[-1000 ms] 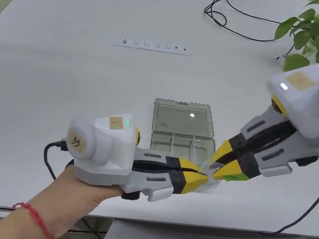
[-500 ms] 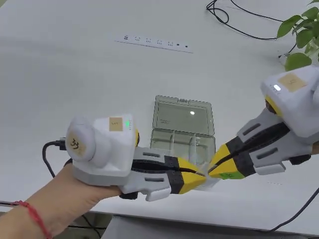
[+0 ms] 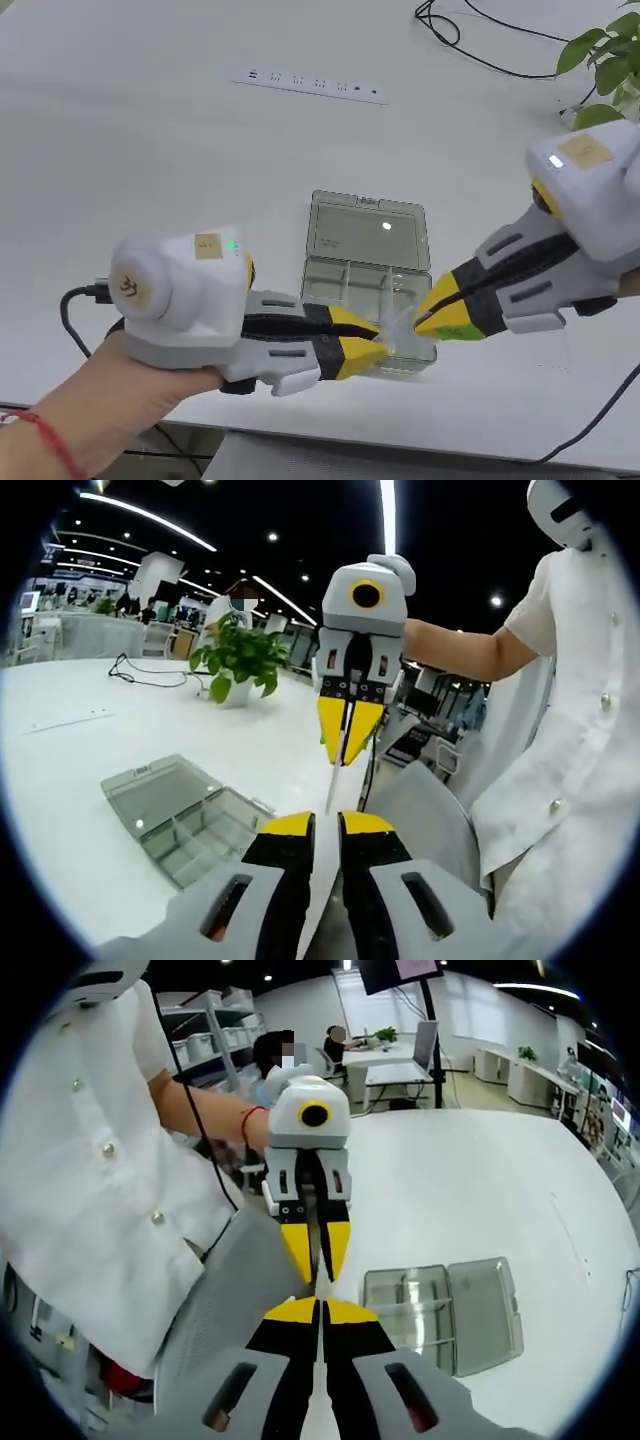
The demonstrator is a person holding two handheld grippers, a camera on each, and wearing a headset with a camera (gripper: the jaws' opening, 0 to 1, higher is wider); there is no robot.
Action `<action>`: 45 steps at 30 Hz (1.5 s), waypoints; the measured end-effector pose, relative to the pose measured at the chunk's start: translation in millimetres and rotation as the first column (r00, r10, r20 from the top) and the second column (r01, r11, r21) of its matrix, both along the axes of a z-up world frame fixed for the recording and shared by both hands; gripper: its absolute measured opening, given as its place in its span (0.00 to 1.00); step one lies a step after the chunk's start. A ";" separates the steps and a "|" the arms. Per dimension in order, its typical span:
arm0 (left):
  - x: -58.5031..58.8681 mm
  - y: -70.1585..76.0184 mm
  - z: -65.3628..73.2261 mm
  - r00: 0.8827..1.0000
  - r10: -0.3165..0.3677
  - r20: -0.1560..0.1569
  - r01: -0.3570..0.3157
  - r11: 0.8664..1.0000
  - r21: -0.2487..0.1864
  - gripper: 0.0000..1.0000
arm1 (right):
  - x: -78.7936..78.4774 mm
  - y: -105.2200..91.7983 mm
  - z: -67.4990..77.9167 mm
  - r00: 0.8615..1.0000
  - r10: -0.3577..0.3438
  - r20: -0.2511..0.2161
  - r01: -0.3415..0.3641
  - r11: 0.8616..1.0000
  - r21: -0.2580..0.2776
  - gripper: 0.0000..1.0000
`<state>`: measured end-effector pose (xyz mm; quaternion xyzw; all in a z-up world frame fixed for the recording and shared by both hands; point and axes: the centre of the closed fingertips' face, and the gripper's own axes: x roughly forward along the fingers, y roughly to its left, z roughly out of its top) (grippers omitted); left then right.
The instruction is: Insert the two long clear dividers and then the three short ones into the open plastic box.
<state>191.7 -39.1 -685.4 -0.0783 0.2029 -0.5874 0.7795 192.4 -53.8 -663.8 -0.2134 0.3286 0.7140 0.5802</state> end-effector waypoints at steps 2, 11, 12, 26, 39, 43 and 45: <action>2.1 5.1 -1.0 1.000 0.013 0.005 -0.013 1.000 0.006 0.07 | 6.2 0.4 -1.8 1.000 -0.025 0.012 0.025 1.000 -0.002 0.02; 17.0 30.2 -11.1 0.994 0.109 0.022 -0.111 0.992 0.065 0.21 | 37.2 0.1 -22.0 0.990 -0.102 0.096 0.106 0.994 -0.031 0.02; 17.6 32.5 -12.9 0.993 0.117 0.021 -0.118 0.990 0.074 0.23 | 40.1 0.5 -24.8 0.989 -0.104 0.103 0.108 0.994 -0.034 0.02; 33.0 52.1 -30.4 0.978 0.187 0.091 -0.199 0.968 0.152 0.72 | 72.7 3.4 -69.9 0.981 -0.139 0.132 0.147 0.987 -0.056 0.02; 41.1 57.8 -38.6 0.971 0.229 0.072 -0.237 0.960 0.150 0.98 | 82.3 2.5 -98.4 0.982 -0.159 0.105 0.166 0.985 -0.055 0.02; 41.2 56.8 -39.2 0.972 0.225 0.070 -0.234 0.961 0.150 1.00 | 80.0 4.1 -99.3 0.982 -0.158 0.100 0.165 0.985 -0.059 0.02; 41.1 56.2 -39.6 0.972 0.224 0.068 -0.231 0.961 0.150 1.00 | 78.3 3.7 -99.8 0.983 -0.152 0.102 0.159 0.985 -0.068 0.02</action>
